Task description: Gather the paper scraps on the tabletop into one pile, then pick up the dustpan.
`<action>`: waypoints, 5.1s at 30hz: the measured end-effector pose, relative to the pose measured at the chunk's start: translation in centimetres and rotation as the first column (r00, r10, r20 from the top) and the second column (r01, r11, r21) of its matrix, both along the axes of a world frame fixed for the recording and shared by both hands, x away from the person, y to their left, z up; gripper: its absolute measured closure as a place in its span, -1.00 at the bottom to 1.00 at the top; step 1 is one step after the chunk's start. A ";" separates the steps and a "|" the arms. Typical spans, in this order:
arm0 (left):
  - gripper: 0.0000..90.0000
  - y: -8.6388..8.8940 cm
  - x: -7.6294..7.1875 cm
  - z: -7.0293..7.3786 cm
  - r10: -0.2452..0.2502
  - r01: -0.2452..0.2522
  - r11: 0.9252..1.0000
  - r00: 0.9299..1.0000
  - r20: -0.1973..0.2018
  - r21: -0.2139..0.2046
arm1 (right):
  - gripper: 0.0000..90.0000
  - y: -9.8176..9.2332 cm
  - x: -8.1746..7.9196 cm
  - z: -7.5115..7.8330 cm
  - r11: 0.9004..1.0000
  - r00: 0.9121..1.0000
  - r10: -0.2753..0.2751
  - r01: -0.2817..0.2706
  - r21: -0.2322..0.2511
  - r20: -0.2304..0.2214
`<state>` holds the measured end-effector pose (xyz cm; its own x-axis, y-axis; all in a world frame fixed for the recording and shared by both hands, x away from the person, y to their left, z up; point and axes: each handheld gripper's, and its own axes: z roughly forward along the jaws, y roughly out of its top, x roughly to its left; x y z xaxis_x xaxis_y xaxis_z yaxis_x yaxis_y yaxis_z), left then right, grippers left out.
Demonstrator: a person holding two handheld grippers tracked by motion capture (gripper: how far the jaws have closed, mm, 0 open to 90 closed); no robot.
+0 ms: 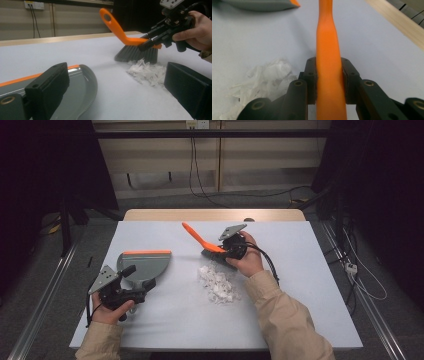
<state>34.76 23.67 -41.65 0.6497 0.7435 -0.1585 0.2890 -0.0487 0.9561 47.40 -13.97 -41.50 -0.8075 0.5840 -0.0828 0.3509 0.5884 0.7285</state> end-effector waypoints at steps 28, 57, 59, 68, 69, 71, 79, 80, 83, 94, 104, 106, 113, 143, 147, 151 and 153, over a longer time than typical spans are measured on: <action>-0.87 0.1 -0.1 0.3 0.000 0.000 1.000 1.000 0.004 0.008 | 0.59 -1.6 -4.2 2.6 0.990 0.991 0.136 -0.136 0.047 -0.001; -0.92 0.9 -0.7 -0.3 0.012 -0.010 0.999 0.999 -0.043 0.040 | 0.59 -2.3 -6.1 0.7 0.996 0.999 0.047 -0.048 0.079 0.017; -0.92 0.9 -0.7 -0.4 0.012 -0.009 0.999 0.999 -0.051 0.051 | 0.59 -2.7 -6.2 1.1 0.996 1.000 -0.002 -0.001 0.086 0.028; -0.92 0.7 -0.8 -0.5 0.002 0.002 0.998 0.997 -0.072 0.057 | 0.59 -4.0 -6.1 1.5 0.986 0.995 -0.096 0.094 0.140 0.011; -0.92 0.7 -0.9 -0.5 0.000 0.004 0.998 0.997 -0.072 0.056 | 0.59 -3.9 -6.1 1.5 0.986 0.995 -0.100 0.097 0.136 0.017; -0.92 0.8 -0.9 -0.5 0.004 0.000 0.998 0.997 -0.073 0.058 | 0.59 -3.9 -6.0 1.5 0.986 0.994 -0.108 0.104 0.128 0.021; -0.92 1.2 -1.2 -0.5 0.014 -0.009 0.998 0.996 -0.084 0.065 | 0.59 -3.8 -5.9 1.2 0.973 0.986 -0.165 0.163 0.167 0.001; -0.92 1.2 -1.2 -0.5 0.016 -0.010 0.998 0.996 -0.086 0.062 | 0.59 -3.9 -5.9 1.2 0.970 0.985 -0.173 0.172 0.172 -0.008; -0.92 1.3 -1.2 -0.6 0.022 -0.016 0.998 0.995 -0.097 0.067 | 0.59 -4.0 -6.1 1.2 0.960 0.980 -0.199 0.200 0.194 -0.025; -0.86 1.4 -1.4 -0.9 0.043 -0.033 0.996 0.992 -0.117 0.086 | 0.59 -4.6 -7.1 1.1 0.947 0.969 -0.242 0.246 0.206 -0.043; -0.83 1.4 -1.0 -1.5 0.072 -0.056 0.992 0.987 -0.142 0.110 | 0.59 -4.8 -7.2 1.0 0.945 0.967 -0.252 0.255 0.207 -0.041; -0.82 1.5 -1.0 -1.7 0.076 -0.060 0.992 0.986 -0.149 0.111 | 0.59 -4.8 -7.2 1.0 0.942 0.966 -0.254 0.257 0.214 -0.042; -0.82 1.3 -0.8 -2.0 0.092 -0.072 0.990 0.982 -0.166 0.123 | 0.59 -4.6 -7.2 0.9 0.946 0.969 -0.240 0.245 0.212 -0.049; -0.41 0.9 0.3 -3.1 0.334 -0.236 0.921 0.887 -0.318 0.310 | 0.59 -4.8 -7.3 1.1 0.943 0.969 -0.243 0.245 0.223 -0.039; -0.09 0.1 0.9 -2.8 0.342 -0.229 0.908 0.889 -0.306 0.350 | 0.59 -4.9 -7.3 1.1 0.944 0.969 -0.246 0.248 0.219 -0.038; 0.08 -0.7 1.6 -3.3 0.359 -0.224 0.895 0.877 -0.321 0.387 | 0.59 -4.8 -7.3 1.0 0.944 0.969 -0.245 0.248 0.216 -0.040; 0.24 -0.8 1.8 -3.3 0.345 -0.206 0.899 0.877 -0.334 0.386 | 0.59 -4.8 -7.3 1.0 0.944 0.969 -0.245 0.248 0.217 -0.041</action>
<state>36.56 22.86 -44.98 0.3480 0.9352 -0.0662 0.6776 -0.2021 0.7072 40.10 -18.79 -40.54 -0.6362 0.7675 0.0790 0.4753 0.3092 0.8237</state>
